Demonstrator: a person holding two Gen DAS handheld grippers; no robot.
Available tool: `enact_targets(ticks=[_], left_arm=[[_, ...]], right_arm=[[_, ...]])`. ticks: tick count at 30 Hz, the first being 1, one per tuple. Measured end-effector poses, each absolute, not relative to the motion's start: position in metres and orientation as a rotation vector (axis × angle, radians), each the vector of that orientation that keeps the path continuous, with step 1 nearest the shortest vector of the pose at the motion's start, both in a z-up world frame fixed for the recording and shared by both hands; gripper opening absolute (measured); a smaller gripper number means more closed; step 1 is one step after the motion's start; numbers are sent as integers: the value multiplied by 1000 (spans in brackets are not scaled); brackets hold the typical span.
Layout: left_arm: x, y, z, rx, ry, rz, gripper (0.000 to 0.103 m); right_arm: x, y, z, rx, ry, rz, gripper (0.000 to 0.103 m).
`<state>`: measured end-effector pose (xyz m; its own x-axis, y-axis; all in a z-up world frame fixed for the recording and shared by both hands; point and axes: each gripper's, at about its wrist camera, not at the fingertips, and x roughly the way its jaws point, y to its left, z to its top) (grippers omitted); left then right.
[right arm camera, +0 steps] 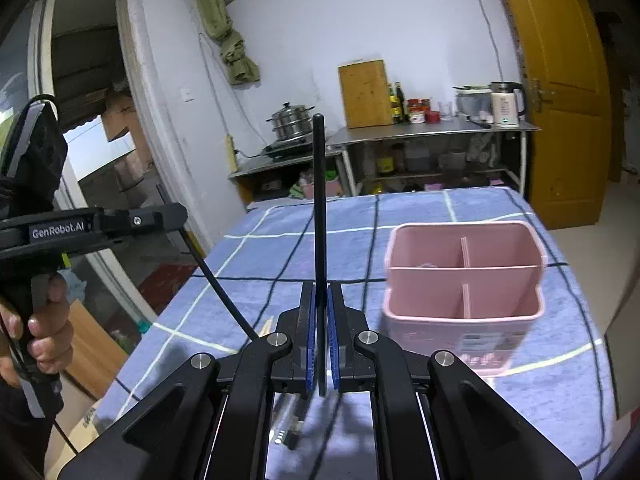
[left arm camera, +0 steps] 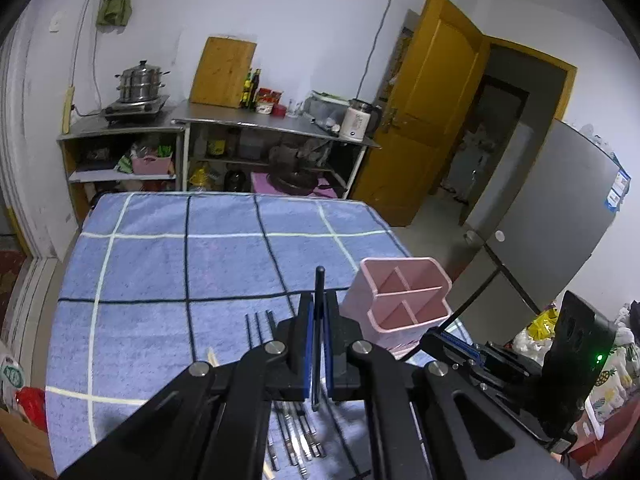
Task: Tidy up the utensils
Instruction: 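Lift and carry the black chopsticks in both grippers over the pink basket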
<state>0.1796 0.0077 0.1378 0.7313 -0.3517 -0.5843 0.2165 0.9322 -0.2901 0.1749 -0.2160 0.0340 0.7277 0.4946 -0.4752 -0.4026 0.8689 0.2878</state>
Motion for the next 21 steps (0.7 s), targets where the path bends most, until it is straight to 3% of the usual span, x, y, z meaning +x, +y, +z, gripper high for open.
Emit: enact_targets(ticks=[21], left_arm=[[228, -48, 203, -255, 572, -449, 5]], right_arm=[[197, -288, 98, 220, 437, 342, 6]])
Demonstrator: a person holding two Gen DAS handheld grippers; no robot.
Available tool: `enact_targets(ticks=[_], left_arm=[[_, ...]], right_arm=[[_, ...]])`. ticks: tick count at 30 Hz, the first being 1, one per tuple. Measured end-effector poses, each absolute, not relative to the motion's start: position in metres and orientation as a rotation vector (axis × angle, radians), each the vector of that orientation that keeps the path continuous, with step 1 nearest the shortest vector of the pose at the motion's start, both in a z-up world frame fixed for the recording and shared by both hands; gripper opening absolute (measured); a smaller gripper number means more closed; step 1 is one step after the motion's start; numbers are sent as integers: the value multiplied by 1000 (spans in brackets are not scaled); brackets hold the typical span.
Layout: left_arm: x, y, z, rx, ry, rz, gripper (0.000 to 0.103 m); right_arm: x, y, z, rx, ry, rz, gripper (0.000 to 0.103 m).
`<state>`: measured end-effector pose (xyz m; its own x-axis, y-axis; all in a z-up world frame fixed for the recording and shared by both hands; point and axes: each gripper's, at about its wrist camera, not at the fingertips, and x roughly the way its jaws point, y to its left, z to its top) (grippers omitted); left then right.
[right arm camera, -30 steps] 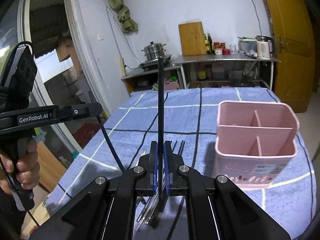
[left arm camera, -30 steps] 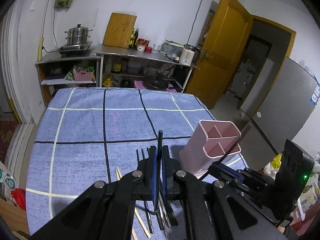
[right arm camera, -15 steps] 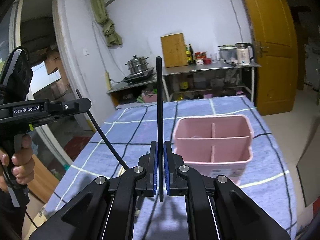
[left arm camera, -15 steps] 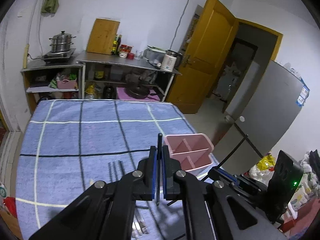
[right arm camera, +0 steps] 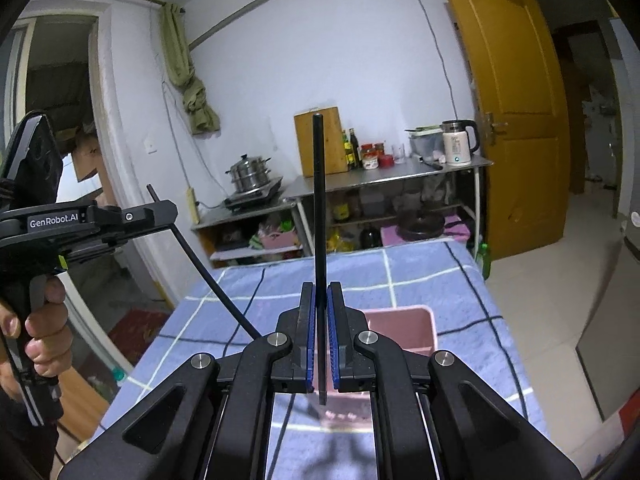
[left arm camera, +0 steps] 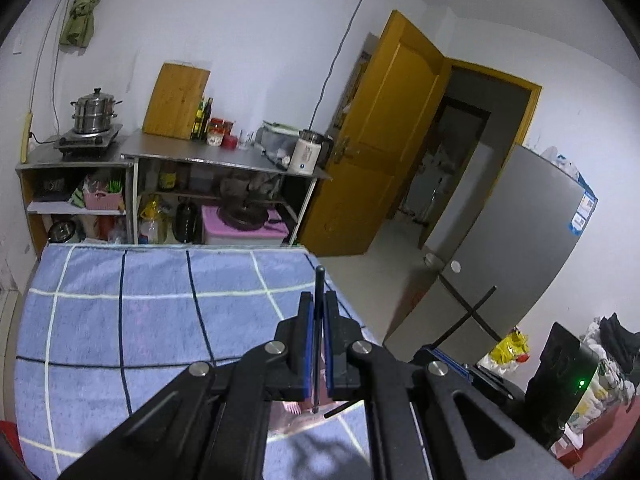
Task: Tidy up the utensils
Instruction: 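Lift and carry the black chopsticks in both grippers over the pink basket, then open both grippers to drop the black chopsticks into the basket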
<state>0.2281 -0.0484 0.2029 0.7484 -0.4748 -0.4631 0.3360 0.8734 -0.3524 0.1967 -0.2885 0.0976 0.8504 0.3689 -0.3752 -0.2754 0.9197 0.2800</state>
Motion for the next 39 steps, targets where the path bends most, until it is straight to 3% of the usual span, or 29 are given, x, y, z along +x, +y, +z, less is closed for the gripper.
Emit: enact_targets(ticks=[6, 20, 31, 34, 36, 39], left_arm=[[248, -50, 193, -267, 581, -435, 5], [277, -59, 115, -270, 725, -429, 5], [276, -62, 108, -257, 727, -428, 6], [273, -62, 107, -259, 729, -429, 11], [270, -61, 107, -256, 725, -424, 24], [265, -60, 109, -241, 715, -414, 26]], right_arm=[[214, -294, 97, 239, 432, 320, 6], [251, -286, 23, 263, 597, 302, 6], [252, -282, 14, 248, 627, 292, 7], [249, -282, 16, 242, 623, 281, 15], [246, -283, 17, 238, 623, 274, 23], [241, -285, 19, 236, 620, 257, 30]])
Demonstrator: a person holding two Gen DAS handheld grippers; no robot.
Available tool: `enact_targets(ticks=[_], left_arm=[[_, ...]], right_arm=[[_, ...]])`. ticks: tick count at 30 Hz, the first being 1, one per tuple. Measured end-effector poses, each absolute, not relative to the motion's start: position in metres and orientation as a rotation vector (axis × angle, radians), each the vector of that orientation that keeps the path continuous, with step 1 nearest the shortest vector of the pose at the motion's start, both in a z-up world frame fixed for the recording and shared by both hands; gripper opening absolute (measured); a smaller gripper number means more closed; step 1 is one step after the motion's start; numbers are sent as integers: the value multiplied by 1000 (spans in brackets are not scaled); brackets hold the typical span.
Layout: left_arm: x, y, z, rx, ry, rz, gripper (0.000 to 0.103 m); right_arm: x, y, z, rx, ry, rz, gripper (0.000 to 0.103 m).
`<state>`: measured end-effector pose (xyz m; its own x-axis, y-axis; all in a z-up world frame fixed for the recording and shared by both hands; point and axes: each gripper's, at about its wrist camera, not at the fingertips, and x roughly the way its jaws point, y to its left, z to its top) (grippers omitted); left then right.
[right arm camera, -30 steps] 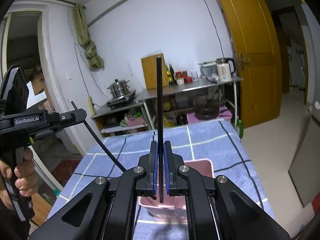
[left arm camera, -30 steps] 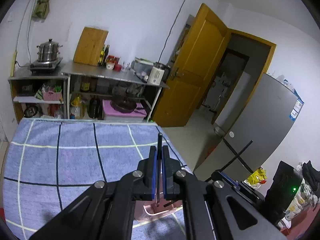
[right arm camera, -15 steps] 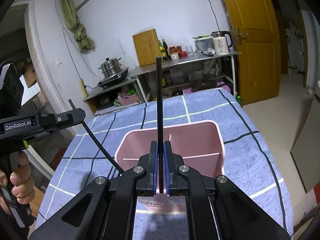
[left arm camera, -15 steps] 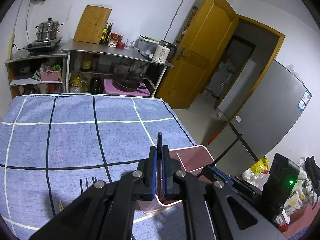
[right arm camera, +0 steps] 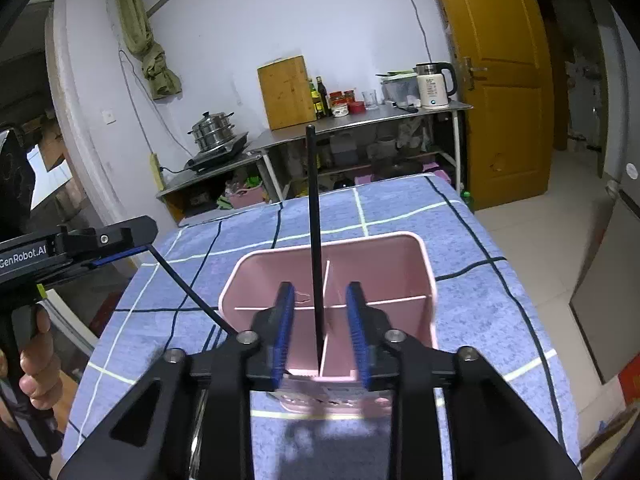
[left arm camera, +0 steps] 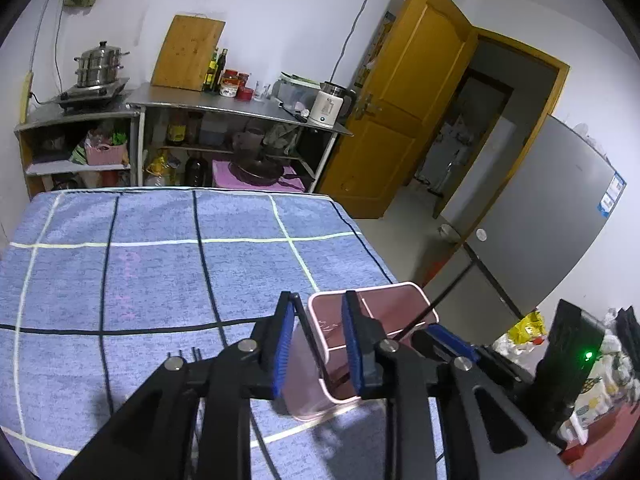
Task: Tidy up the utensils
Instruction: 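Open both grippers to drop the black chopsticks into the basket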
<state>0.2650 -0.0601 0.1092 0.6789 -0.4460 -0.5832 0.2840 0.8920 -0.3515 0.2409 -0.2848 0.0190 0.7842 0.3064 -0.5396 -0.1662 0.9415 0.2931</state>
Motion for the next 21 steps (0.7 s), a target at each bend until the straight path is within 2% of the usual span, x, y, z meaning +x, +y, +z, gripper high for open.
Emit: enact_targets(ticks=[2, 4, 6, 13, 15, 21], left_arm=[[260, -60, 111, -231, 707, -413, 26], [252, -58, 113, -223, 695, -413, 31], [242, -55, 115, -220, 676, -416, 45], [201, -45, 114, -196, 619, -407, 53], [189, -39, 111, -200, 606, -400, 60], [152, -8, 93, -226, 593, -328, 62]], right_arm=[[237, -288, 21, 241, 615, 250, 31], [231, -290, 23, 244, 606, 246, 31], [225, -291, 25, 243, 594, 246, 31], [192, -288, 33, 224, 557, 257, 31], [182, -284, 35, 215, 553, 275, 31], [152, -272, 29, 203, 553, 328, 31]])
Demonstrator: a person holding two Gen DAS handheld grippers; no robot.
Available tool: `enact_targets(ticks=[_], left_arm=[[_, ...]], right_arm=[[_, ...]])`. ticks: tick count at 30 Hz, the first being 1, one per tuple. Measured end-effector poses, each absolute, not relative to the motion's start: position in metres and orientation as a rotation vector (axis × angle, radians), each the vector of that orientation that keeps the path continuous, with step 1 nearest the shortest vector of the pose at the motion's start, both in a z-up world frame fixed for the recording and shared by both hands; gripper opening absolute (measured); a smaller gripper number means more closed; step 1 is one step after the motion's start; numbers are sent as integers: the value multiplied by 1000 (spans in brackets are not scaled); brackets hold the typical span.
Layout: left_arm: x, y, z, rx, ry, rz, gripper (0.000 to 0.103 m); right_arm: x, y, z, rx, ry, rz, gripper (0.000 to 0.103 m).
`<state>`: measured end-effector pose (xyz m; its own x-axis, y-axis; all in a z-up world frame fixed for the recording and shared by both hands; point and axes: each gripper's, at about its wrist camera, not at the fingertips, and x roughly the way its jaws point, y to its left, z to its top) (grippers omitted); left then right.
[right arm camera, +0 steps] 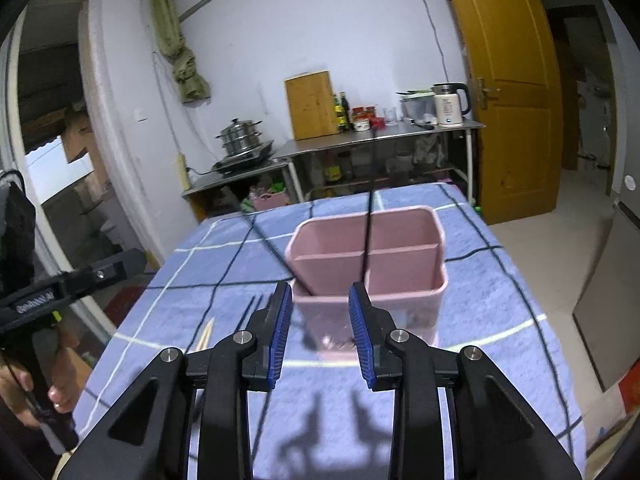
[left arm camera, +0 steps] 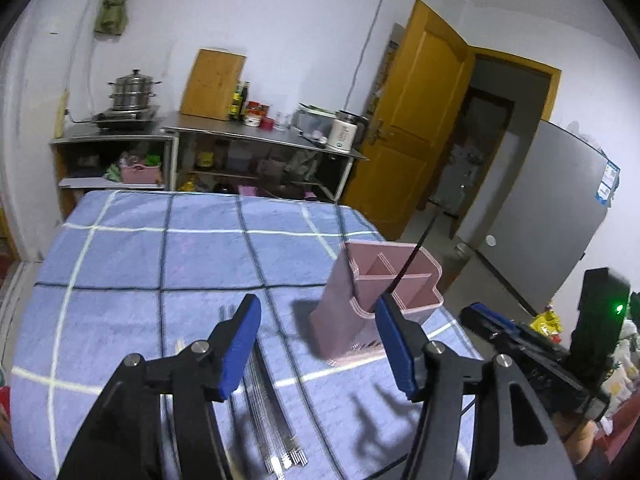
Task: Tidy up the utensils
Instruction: 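Open both grippers to drop the black chopsticks into the basket, then grasp a wooden chopstick with the left gripper while the right gripper grasps another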
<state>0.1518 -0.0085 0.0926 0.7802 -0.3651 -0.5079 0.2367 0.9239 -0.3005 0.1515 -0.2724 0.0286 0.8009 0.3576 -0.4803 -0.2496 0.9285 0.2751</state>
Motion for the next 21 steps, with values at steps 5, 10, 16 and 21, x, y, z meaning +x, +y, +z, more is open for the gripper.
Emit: enact_targets(ticks=[5, 10, 16, 21], left_arm=[[125, 10, 73, -206, 601, -260, 62], [104, 21, 53, -178, 625, -213, 62], [96, 30, 25, -184, 696, -183, 61], [102, 40, 6, -204, 750, -159, 45]], right_arm=[[131, -261, 16, 191, 571, 353, 31], [116, -245, 4, 171, 595, 384, 31], [108, -227, -13, 152, 642, 424, 31], [110, -217, -22, 147, 668, 449, 31]])
